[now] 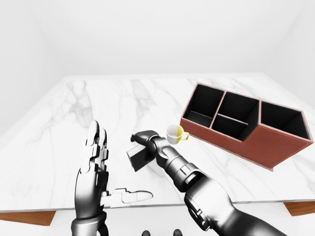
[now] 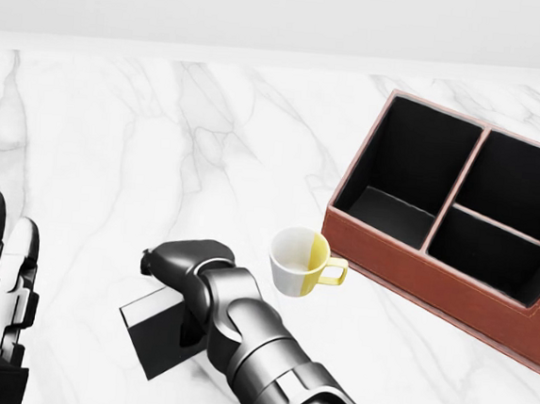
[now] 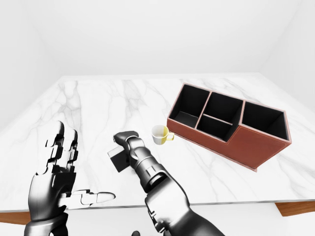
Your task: Pick up the book and place it in the caddy.
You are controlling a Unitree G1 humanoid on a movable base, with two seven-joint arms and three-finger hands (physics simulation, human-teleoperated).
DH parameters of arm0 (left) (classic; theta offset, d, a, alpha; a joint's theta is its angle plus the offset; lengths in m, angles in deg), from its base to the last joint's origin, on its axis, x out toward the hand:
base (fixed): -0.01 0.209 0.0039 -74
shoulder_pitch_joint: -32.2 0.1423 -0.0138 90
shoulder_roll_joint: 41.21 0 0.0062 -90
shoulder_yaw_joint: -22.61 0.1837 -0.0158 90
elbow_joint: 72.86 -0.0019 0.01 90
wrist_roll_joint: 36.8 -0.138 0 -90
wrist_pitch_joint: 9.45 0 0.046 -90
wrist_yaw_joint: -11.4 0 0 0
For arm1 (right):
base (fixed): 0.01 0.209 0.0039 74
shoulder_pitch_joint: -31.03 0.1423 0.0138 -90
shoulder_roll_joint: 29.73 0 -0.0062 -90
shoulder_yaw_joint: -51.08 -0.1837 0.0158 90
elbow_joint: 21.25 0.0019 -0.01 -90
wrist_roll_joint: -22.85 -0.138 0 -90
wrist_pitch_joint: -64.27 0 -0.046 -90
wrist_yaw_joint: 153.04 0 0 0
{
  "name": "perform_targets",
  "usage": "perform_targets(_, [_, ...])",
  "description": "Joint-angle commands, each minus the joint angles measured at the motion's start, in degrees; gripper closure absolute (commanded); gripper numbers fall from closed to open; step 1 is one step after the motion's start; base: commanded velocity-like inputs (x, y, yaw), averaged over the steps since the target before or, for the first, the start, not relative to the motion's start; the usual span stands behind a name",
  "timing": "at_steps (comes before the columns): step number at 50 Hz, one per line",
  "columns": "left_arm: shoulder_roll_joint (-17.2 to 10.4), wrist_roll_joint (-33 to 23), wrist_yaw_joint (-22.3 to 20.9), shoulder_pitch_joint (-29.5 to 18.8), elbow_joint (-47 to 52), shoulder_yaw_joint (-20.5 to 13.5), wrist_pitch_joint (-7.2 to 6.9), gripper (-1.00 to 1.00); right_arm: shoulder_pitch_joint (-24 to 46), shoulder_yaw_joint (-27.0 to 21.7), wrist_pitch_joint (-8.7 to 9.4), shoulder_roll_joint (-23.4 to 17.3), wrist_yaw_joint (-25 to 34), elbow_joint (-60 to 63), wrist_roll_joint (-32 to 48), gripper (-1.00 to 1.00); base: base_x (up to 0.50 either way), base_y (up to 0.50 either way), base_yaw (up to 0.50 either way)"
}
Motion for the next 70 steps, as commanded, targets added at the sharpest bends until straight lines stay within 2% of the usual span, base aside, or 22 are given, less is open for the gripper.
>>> perform_targets(1, [0.6,-0.1,-0.8,-0.5,-0.4,-0.3,0.22,-1.0,-3.8,-0.4,0.0,2.0,-1.1,-3.9,-6.1,1.0,0.0,0.0,0.01])
perform_targets(39, [0.0,0.0,0.0,2.1,1.9,0.2,0.22,-1.0,-3.6,-1.3,0.0,2.1,-1.2,-3.2,-8.2,1.0,0.0,0.0,0.0])
perform_targets(51, [-0.2,-0.2,0.2,2.1,2.0,0.4,0.22,-1.0,-4.8,-0.7,0.0,2.1,1.0,2.3,-10.3,1.0,0.0,0.0,0.0])
perform_targets(55, [0.1,0.0,-0.2,0.9,2.6,-0.1,-0.21,-1.0,-10.1,1.2,0.0,2.8,5.8,13.5,-9.8,1.0,0.0,0.0,0.0])
perform_targets(58, [0.2,-0.1,-0.3,0.9,2.6,0.0,-0.17,-1.0,-11.8,2.0,0.0,2.9,7.6,17.4,-9.2,1.0,0.0,0.0,0.0])
perform_targets(70, [0.2,-0.3,0.0,0.7,2.7,0.2,-0.55,-1.0,-12.7,2.1,0.0,2.9,10.1,22.5,-8.7,1.0,0.0,0.0,0.0])
